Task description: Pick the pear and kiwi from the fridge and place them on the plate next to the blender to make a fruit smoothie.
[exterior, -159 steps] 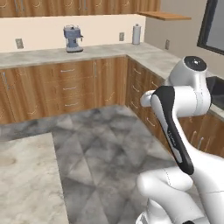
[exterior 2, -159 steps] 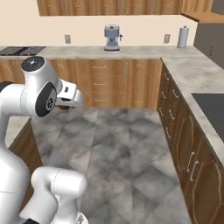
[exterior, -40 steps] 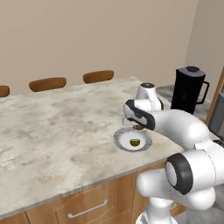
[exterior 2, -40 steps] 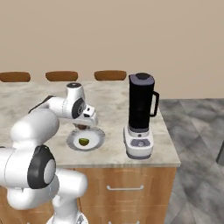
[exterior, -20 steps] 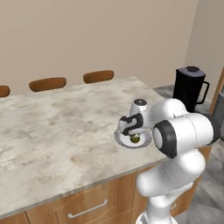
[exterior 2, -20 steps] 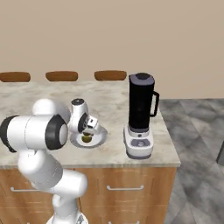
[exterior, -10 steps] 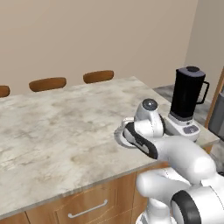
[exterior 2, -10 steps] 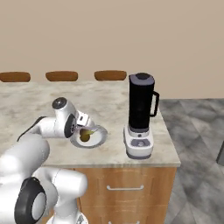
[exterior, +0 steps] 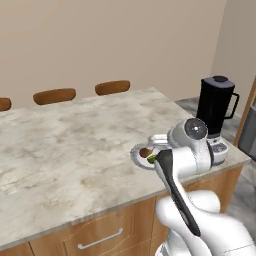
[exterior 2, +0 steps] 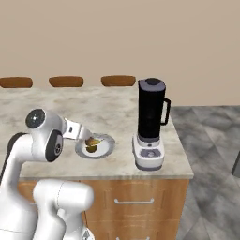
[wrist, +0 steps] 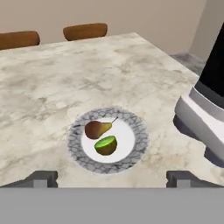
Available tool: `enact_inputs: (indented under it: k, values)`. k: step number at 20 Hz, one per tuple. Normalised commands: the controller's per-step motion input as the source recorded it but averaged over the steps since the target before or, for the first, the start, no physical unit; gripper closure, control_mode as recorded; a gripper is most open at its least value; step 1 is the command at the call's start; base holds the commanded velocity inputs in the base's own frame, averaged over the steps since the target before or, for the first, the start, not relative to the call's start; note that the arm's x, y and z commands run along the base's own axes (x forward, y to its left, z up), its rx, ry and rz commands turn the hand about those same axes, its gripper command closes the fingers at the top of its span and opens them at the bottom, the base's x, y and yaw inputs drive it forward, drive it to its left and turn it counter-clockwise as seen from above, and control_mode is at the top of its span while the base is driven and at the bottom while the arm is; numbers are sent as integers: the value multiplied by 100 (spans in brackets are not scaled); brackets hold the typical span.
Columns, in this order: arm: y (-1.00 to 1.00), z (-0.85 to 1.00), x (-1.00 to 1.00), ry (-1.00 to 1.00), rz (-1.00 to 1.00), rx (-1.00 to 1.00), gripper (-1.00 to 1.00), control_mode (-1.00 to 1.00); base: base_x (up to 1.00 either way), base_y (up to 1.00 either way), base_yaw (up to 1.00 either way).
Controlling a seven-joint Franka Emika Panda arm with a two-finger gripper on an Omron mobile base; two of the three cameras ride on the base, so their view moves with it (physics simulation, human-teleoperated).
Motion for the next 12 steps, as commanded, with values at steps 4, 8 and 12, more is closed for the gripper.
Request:
enact_inputs:
  k: [4,8,12]
  values:
    - [0,100,-100,-22,1,-10,-100,-100,0,0,0]
    - [0,100,-100,-21,1,-9,-100,-100,0,0,0]
    - [-2,88,-99,-53,-1,-5,-100,-100,0,0,0]
